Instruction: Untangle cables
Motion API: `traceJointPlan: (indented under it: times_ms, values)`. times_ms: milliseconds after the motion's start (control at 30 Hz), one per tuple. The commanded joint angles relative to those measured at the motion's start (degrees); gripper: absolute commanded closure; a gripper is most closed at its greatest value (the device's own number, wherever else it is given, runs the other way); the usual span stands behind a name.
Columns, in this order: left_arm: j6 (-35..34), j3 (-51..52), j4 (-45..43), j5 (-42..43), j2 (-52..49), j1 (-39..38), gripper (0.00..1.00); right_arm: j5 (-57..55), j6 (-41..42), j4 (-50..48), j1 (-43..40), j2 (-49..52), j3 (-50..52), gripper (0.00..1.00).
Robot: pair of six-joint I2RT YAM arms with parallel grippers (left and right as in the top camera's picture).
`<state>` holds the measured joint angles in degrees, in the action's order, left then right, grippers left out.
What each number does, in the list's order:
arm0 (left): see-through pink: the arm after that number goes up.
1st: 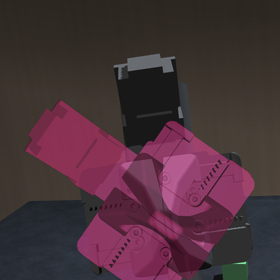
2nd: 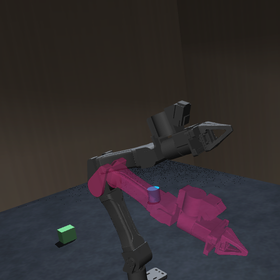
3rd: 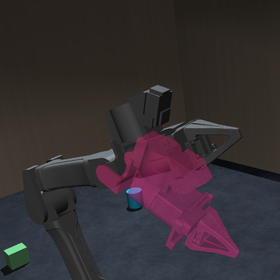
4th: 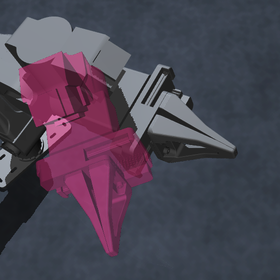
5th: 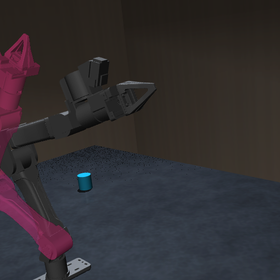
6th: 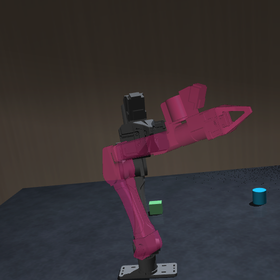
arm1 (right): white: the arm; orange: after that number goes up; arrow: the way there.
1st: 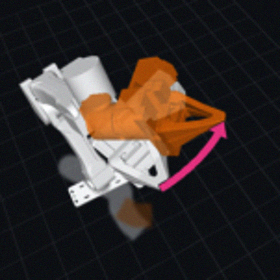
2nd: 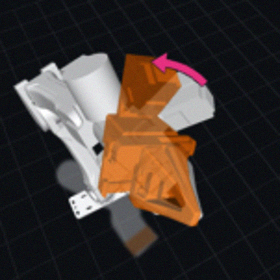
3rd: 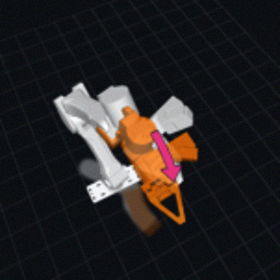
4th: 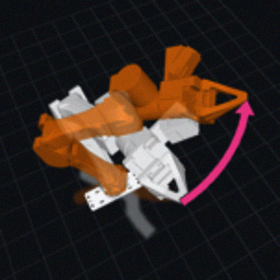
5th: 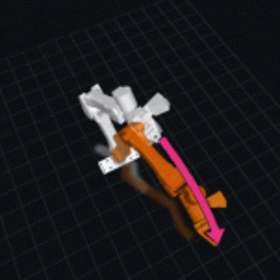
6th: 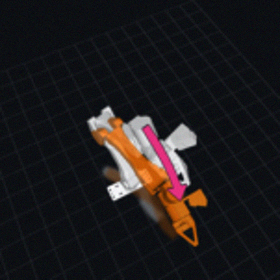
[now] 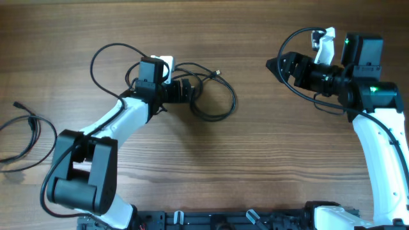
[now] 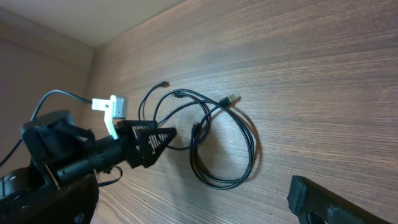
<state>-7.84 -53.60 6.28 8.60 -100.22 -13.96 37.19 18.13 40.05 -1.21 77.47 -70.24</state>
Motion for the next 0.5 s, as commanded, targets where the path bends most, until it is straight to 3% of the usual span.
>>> traceJointPlan:
  times_ms: [0,33,67,133,167,333,467]
  values:
    - [-0.61,-0.79,-0.85,-0.79,-2.01,-0.20,0.10,-0.35,0.04,0.09,0.13,0.22,-0.87,0.00]
    - [-1.01,-0.79,-1.44,-0.76,-2.01,-0.20,0.32,-0.33,0.04,0.11,0.13,0.22,-0.87,0.01]
    - [-1.79,-0.79,-1.86,-0.76,-2.01,-0.20,0.44,-0.33,0.02,0.13,0.13,0.22,-0.87,0.01]
    - [-3.08,-0.79,-3.10,-0.76,-2.01,-0.20,0.86,-0.33,0.07,0.28,0.13,0.22,-0.87,0.01]
    - [-3.39,-0.79,-3.67,-0.39,-2.01,-0.20,0.96,-0.33,0.07,0.37,0.13,0.22,-0.87,0.01]
    - [-3.37,-0.81,-4.90,1.86,-1.51,-0.20,0.96,-0.35,0.02,0.98,0.13,0.22,-0.87,0.01]
    - [-3.61,-2.78,-6.34,6.47,4.81,-0.02,0.96,-0.35,-0.09,1.16,0.13,0.22,-0.72,0.01]
